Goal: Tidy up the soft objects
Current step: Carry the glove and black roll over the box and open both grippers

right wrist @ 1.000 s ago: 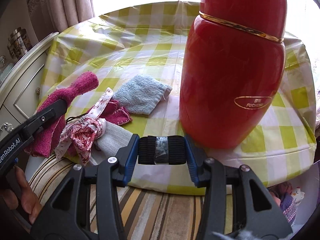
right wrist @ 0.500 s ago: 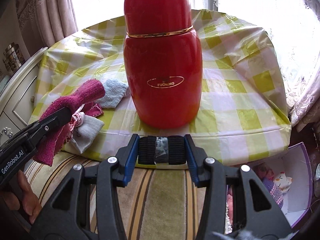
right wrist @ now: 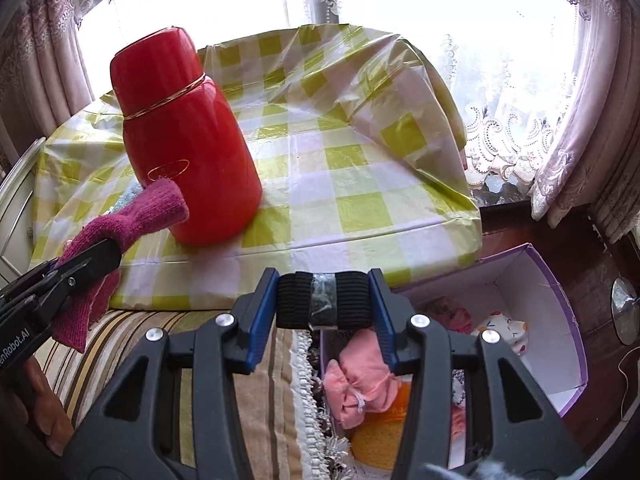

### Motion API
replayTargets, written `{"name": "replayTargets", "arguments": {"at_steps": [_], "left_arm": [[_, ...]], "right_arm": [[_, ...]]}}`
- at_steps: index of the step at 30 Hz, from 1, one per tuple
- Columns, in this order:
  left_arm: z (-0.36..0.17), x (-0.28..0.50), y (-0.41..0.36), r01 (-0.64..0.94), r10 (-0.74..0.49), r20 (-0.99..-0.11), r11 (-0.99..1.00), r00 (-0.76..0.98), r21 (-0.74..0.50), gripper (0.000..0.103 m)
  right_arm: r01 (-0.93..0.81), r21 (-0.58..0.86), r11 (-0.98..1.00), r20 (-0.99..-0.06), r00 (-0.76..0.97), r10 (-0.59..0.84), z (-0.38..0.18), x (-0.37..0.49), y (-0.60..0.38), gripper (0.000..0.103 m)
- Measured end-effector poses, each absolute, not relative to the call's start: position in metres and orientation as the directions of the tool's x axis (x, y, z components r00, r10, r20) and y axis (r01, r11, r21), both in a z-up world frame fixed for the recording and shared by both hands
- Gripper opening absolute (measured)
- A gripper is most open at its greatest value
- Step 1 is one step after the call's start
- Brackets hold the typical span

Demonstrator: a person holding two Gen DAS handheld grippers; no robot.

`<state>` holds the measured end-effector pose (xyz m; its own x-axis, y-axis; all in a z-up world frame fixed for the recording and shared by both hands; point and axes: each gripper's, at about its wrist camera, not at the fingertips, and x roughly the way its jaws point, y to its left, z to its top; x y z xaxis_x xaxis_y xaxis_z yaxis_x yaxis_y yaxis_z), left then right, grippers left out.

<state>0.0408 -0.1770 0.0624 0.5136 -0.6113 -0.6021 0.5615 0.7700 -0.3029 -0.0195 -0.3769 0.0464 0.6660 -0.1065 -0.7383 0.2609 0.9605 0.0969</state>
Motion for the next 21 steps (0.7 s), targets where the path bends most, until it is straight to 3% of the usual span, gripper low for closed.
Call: {"name": "replayTargets", "arguments": {"at_steps": [21], "left_arm": [[0.057,-0.017,-0.301,0.792,-0.72,-0.655,0.529,0.23,-0.304,0.016]], "right_arm": [[0.516,0.059,0.855,-0.739,0.598,-0.311,0.049,-0.093,-0.495,0.049]]}}
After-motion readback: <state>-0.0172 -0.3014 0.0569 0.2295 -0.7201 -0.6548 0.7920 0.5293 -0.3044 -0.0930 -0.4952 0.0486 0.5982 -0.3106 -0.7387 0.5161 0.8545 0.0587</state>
